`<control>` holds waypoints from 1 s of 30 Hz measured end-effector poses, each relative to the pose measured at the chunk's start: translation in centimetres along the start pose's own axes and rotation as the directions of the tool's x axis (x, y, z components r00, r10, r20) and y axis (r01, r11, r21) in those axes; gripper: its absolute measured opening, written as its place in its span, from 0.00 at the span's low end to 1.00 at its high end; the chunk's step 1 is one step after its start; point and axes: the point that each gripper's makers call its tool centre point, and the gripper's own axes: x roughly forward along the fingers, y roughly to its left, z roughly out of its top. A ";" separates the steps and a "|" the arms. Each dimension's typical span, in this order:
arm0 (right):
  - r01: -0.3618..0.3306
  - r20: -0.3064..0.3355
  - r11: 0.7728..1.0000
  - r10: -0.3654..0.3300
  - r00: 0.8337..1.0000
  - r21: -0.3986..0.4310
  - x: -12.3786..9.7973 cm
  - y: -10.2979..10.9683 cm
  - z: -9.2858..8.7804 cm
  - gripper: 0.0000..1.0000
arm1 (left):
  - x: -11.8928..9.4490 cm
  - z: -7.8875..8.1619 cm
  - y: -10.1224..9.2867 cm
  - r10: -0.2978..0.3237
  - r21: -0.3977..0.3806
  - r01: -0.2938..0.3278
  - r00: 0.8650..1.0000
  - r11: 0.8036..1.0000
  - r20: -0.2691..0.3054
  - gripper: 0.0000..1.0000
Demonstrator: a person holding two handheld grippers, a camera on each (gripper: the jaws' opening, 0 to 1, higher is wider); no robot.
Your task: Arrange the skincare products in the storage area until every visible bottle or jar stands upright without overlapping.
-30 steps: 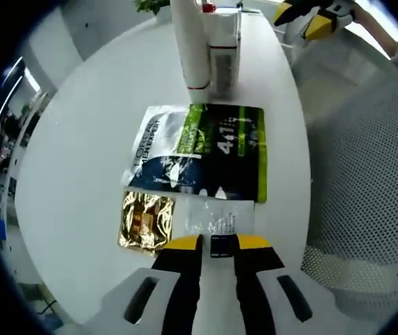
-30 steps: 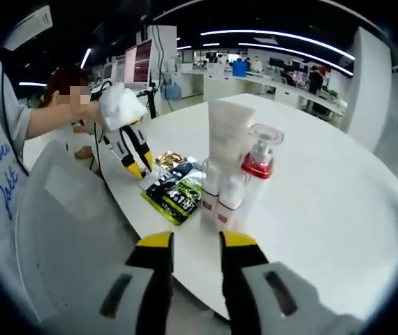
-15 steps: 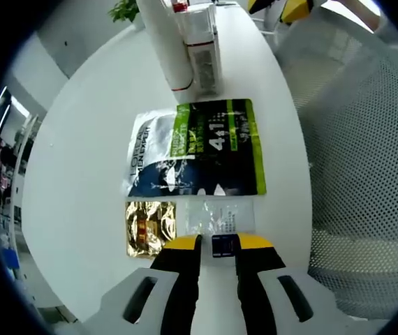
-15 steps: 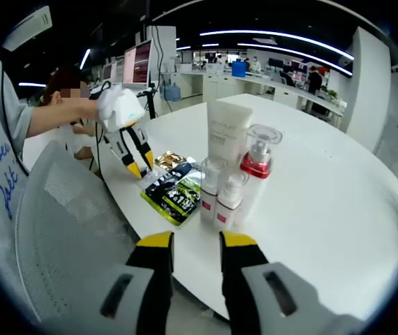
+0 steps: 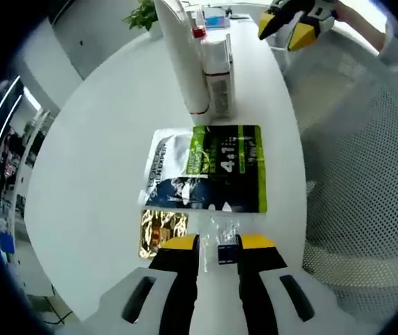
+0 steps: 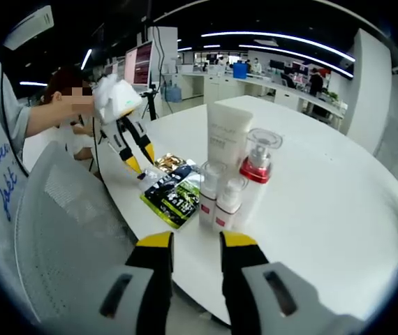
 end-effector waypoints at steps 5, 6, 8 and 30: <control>0.011 0.010 1.000 -0.011 1.000 0.006 -0.1 -0.4 0.1 0.27 | -1.2 1.5 -0.1 0.029 -0.076 -0.022 0.995 0.997 0.091 0.20; 0.014 0.011 1.000 -0.014 1.000 0.006 -0.1 -0.5 0.1 0.27 | -1.5 1.9 0.0 0.041 -0.092 -0.031 0.993 0.995 0.112 0.20; 0.020 0.015 1.000 -0.020 1.000 0.008 -0.2 -0.7 0.1 0.28 | -2.2 2.6 0.2 0.072 -0.130 -0.052 0.986 0.990 0.153 0.22; 0.118 0.072 0.992 -0.122 0.990 0.052 -0.8 -3.2 0.1 0.54 | -7.8 2.1 3.1 0.423 -0.519 -0.205 0.837 0.830 0.346 0.72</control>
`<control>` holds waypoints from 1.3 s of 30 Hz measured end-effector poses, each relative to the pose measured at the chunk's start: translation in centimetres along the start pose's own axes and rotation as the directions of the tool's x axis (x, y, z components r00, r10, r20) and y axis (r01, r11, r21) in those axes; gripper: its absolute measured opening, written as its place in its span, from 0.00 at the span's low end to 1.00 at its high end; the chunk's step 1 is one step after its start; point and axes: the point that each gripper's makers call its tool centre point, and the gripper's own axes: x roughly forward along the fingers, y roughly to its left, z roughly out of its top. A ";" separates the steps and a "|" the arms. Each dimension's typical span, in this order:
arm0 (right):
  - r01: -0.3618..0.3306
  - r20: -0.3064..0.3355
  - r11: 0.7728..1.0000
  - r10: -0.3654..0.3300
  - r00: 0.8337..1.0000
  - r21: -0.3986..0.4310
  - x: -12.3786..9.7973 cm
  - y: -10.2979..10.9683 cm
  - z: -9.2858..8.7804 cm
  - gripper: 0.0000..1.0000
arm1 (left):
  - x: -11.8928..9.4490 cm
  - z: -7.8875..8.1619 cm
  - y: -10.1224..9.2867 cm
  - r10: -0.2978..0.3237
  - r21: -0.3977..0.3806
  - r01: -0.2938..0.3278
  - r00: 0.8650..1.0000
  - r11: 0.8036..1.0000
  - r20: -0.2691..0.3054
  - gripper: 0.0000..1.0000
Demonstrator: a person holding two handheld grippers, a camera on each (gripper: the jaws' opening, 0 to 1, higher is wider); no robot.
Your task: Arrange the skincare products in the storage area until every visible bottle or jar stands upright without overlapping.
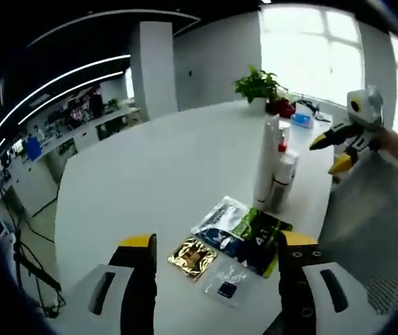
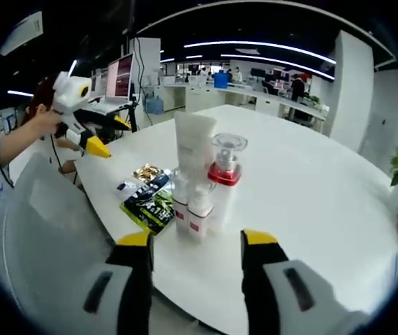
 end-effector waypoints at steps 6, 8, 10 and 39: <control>0.030 0.005 0.999 -0.030 1.000 0.011 -0.2 -0.4 -0.3 0.64 | -1.3 -0.4 0.7 0.065 -0.069 -0.062 0.997 0.996 0.043 0.83; 0.040 0.000 0.999 -0.040 0.999 0.017 -0.2 -0.6 -0.6 0.66 | -1.5 -0.8 0.7 0.078 -0.083 -0.074 0.996 0.994 0.046 0.86; 0.050 0.005 0.999 -0.050 0.999 0.022 -0.3 -0.7 -0.7 0.68 | -1.7 -1.5 0.7 0.089 -0.095 -0.085 0.995 0.992 0.036 0.88; 0.176 0.137 0.983 -0.182 0.974 0.057 -3.1 -1.8 -0.7 0.99 | -4.8 -1.8 -2.1 0.288 -0.226 -0.244 0.939 0.943 0.188 0.97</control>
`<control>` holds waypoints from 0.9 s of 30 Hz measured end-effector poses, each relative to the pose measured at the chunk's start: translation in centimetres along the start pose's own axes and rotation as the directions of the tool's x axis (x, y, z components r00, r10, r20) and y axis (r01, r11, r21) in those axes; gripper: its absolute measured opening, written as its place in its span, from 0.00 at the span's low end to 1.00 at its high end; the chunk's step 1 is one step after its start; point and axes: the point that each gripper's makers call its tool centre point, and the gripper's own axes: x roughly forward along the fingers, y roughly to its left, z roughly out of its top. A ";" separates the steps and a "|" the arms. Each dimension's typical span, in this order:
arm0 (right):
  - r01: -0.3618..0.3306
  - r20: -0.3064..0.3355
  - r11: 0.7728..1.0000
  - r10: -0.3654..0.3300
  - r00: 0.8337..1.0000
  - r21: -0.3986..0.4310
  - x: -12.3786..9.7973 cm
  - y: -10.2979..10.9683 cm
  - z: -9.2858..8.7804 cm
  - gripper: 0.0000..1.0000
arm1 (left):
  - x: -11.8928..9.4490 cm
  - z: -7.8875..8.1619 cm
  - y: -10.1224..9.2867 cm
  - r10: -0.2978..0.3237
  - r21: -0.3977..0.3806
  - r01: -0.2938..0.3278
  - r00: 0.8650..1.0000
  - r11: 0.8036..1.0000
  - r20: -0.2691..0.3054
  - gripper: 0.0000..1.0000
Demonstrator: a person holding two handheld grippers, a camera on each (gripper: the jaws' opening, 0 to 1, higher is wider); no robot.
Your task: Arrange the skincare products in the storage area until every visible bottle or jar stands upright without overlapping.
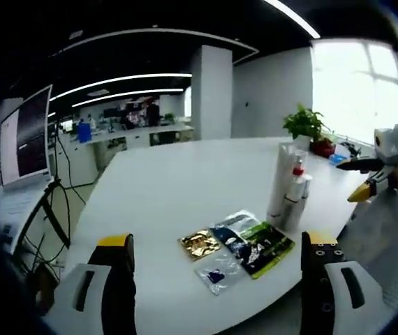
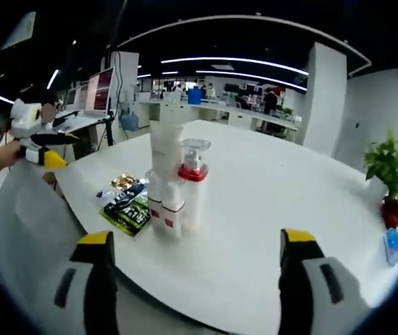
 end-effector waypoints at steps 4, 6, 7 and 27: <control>0.004 0.060 0.999 -0.007 0.998 0.052 -0.4 -0.2 0.2 0.99 | 0.0 0.2 -0.2 0.019 -0.038 -0.017 0.998 0.999 0.052 0.97; 0.011 0.074 0.998 -0.016 0.997 0.064 -0.4 -0.4 0.0 0.99 | 0.0 0.0 -0.3 0.036 -0.042 -0.033 0.997 0.999 0.066 0.97; 0.015 0.080 0.998 -0.020 0.997 0.068 -0.4 -0.5 -0.1 0.99 | 0.0 -0.1 -0.1 0.055 -0.052 -0.051 0.996 0.997 0.076 0.97; 0.043 0.085 0.998 -0.047 0.995 0.047 0.9 -2.1 -1.2 0.99 | 0.2 -0.5 1.2 0.114 -0.068 -0.110 0.992 0.992 0.059 0.97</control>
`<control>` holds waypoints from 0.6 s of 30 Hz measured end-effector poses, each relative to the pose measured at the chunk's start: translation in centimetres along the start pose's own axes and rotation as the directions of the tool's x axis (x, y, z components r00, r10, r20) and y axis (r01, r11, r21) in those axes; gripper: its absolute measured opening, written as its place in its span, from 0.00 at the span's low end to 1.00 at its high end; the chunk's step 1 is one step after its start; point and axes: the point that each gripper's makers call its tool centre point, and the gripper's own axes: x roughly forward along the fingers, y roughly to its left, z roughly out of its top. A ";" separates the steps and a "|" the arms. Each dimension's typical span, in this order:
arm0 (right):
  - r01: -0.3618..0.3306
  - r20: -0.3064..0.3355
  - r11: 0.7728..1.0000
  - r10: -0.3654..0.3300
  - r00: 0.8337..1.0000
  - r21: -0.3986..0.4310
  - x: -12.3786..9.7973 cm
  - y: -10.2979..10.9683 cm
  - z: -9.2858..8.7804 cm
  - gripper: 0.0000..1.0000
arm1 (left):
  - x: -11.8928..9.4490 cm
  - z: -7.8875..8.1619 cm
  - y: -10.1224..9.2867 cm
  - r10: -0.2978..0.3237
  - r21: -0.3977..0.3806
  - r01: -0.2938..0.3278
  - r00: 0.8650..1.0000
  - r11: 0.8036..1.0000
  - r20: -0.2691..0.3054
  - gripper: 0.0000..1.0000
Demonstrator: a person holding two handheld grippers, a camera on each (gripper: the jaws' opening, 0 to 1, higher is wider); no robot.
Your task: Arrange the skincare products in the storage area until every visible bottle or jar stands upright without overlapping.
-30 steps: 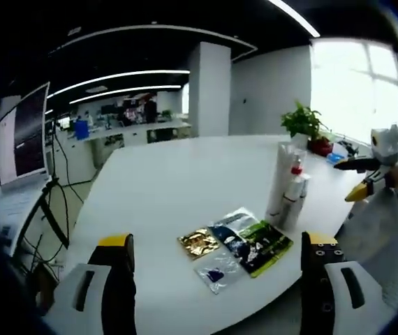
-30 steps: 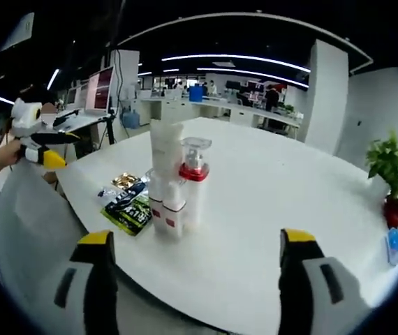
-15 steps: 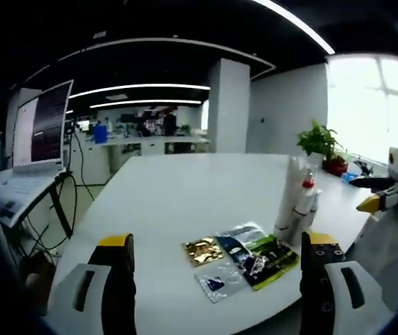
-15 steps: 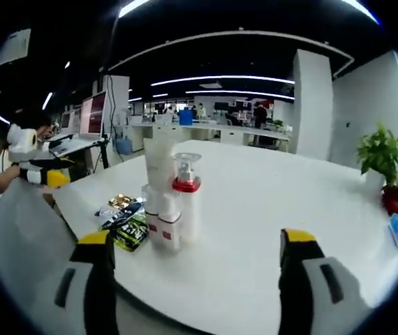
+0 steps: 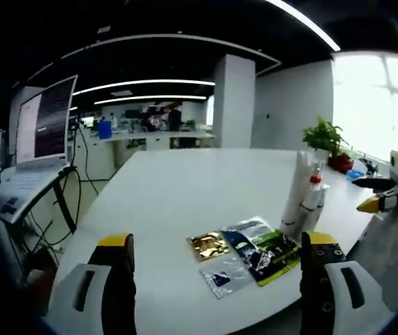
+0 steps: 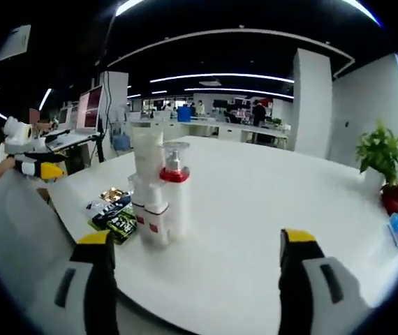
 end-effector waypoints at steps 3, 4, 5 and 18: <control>0.003 -0.002 1.000 -0.003 1.000 -0.008 0.0 0.0 0.0 0.99 | 0.0 0.0 -0.1 -0.002 0.000 0.002 1.000 1.000 -0.001 0.97; 0.002 -0.001 1.000 -0.002 1.000 -0.009 0.0 0.0 0.0 0.99 | 0.0 0.0 -0.1 -0.002 0.001 0.002 1.000 1.000 0.000 0.97; 0.000 -0.003 1.000 0.000 1.000 -0.009 0.0 0.0 -0.1 0.99 | 0.0 0.0 -0.1 -0.002 0.001 0.002 1.000 1.000 -0.002 0.97; -0.002 -0.012 1.000 0.002 1.000 -0.028 0.0 0.2 -0.1 0.99 | 0.0 -0.2 0.0 -0.013 0.004 0.013 1.000 1.000 -0.005 0.97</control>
